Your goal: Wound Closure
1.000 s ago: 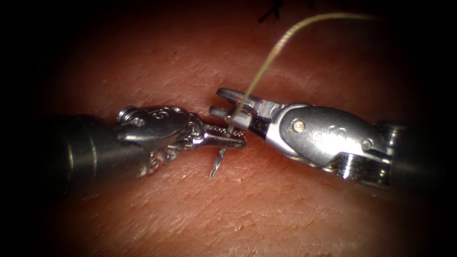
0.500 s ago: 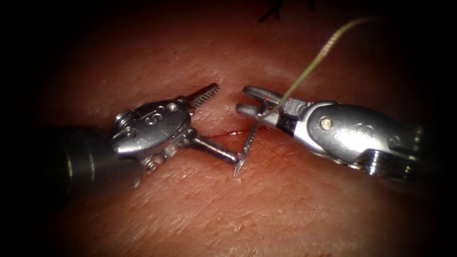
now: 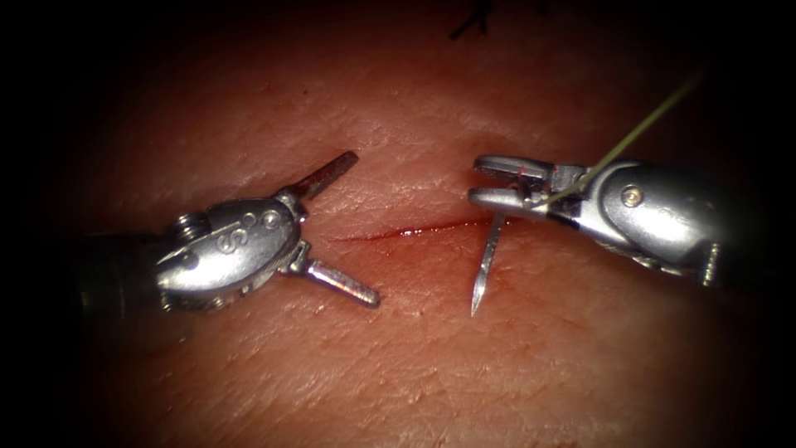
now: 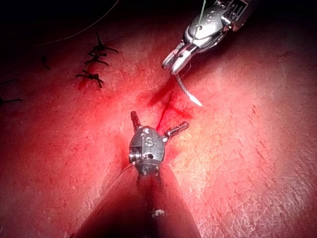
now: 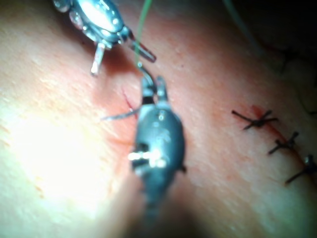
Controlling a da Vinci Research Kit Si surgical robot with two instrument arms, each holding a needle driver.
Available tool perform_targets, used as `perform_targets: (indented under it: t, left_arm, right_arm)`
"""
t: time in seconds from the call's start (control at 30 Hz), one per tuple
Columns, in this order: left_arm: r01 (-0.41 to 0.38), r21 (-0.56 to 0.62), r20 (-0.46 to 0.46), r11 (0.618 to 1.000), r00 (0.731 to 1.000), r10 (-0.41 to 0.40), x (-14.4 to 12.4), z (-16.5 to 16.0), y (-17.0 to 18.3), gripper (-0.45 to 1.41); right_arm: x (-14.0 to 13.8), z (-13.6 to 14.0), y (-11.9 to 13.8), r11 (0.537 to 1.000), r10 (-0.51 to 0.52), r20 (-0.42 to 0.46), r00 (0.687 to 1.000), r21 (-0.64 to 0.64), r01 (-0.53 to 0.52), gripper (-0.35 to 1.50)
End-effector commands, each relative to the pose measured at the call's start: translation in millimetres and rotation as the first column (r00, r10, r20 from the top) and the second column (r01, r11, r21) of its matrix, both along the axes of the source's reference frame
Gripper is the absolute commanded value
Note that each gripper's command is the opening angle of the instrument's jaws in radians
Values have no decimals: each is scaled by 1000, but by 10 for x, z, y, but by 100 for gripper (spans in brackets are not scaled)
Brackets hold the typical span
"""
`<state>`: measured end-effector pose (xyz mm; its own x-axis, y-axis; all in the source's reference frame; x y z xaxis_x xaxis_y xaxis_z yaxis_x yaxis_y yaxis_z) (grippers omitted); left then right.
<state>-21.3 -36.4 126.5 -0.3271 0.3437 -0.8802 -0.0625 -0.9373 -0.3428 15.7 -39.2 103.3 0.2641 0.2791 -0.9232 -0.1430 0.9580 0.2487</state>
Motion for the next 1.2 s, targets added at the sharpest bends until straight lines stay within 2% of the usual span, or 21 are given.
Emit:
perform_targets:
  t: [0.03,0.1,0.23,0.3,0.33,0.5,0.7,1.2]
  left_arm:
    - [-3,-2,-1,1000,1000,3,-5,6,0,106]
    - [-31,-26,-20,999,999,30,-2,13,-4,98]
    - [-44,-45,-32,998,999,42,3,33,-16,68]
    - [-45,-55,-34,998,999,43,2,43,-22,54]
    - [-44,-65,-37,997,998,42,1,54,-28,37]
    - [-46,-85,-45,995,998,42,-5,69,-34,29]
    - [-34,-75,-50,997,998,30,-14,76,-37,17]
    - [-39,-36,-55,999,998,37,-28,84,-45,7]
  right_arm:
    - [4,7,4,1000,0,-1,1000,-2,0,-35]
    - [3,10,7,1000,-5,-6,1000,-1,5,-35]
    - [4,15,13,1000,-20,-25,999,6,20,-35]
    - [4,18,17,999,-41,-34,999,-29,40,-35]
    - [7,22,23,994,-60,-53,997,-90,55,-35]
    - [14,28,31,977,-95,-79,992,-201,78,-35]
    - [25,36,35,929,-131,-92,987,-358,90,-35]
    - [54,65,22,862,-171,-92,981,-496,104,-35]
